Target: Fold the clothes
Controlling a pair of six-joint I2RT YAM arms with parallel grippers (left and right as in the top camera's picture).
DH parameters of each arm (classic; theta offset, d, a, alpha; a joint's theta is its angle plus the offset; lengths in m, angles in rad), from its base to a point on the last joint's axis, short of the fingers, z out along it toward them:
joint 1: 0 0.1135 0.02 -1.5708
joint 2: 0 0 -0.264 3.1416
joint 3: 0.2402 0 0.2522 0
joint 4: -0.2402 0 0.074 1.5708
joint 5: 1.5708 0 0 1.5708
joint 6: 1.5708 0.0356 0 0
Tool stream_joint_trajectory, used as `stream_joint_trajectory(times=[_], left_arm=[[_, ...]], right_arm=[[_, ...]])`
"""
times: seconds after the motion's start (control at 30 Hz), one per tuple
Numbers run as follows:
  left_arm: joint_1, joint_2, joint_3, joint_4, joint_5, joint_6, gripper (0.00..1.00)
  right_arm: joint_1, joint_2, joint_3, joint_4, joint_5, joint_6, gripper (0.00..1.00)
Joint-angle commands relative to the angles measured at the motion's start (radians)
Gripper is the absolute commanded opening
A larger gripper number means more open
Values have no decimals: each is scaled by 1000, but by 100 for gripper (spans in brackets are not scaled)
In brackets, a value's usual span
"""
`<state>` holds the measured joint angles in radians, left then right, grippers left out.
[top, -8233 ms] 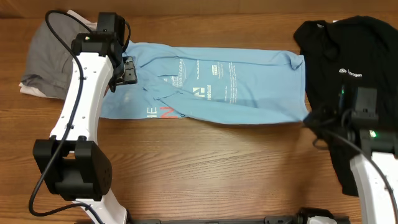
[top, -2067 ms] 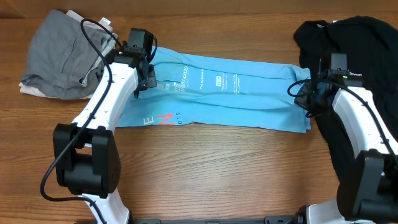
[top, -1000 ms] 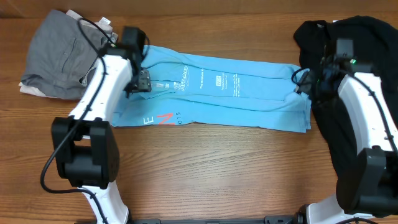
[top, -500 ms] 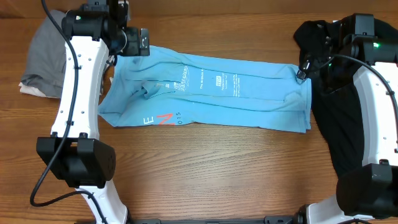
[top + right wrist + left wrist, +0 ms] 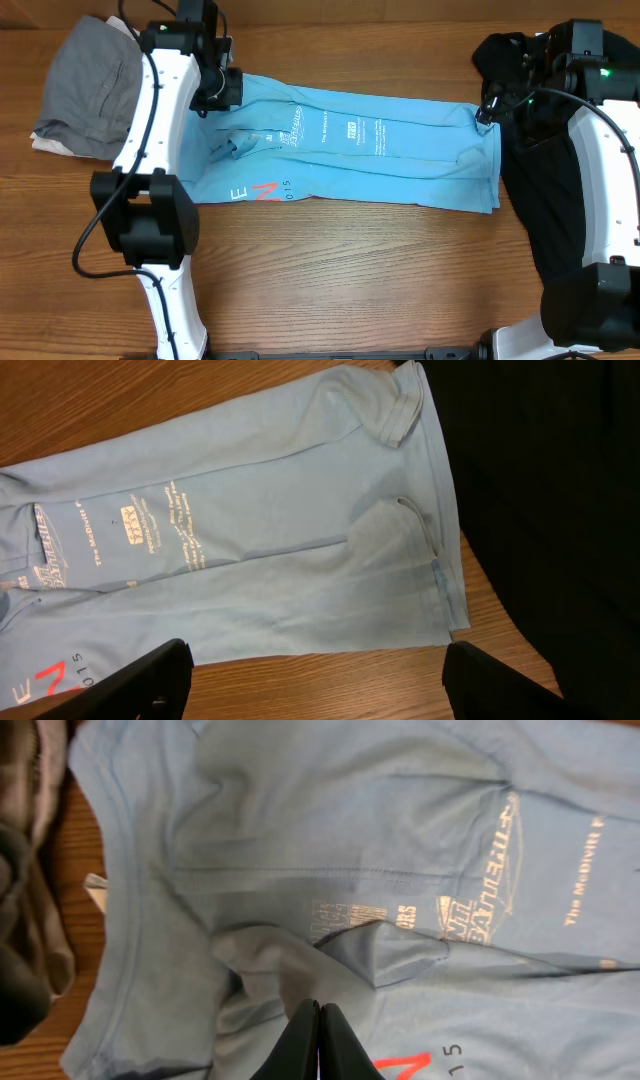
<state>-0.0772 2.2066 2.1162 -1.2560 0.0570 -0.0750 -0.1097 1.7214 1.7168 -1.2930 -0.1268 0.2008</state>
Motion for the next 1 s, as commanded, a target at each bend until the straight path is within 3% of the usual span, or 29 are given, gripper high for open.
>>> stream_joint_trajectory(times=[0.0,0.23,0.53,0.73,0.97], left_arm=[[-22,27,13,8,13,2,4],[-49,101,13,13,10,77,4],[-53,209,12,-14,-49,74,4],[-51,216,11,-133,-217,-42,4],[-4,216,11,-256,-252,-61,10]], right_arm=[[3,-23,24,3,-7,-6,85],[3,-23,23,3,-6,-7,86],[3,-23,23,1,-6,-7,86],[3,-22,23,0,-6,-7,87],[3,-8,23,-16,-9,13,87]])
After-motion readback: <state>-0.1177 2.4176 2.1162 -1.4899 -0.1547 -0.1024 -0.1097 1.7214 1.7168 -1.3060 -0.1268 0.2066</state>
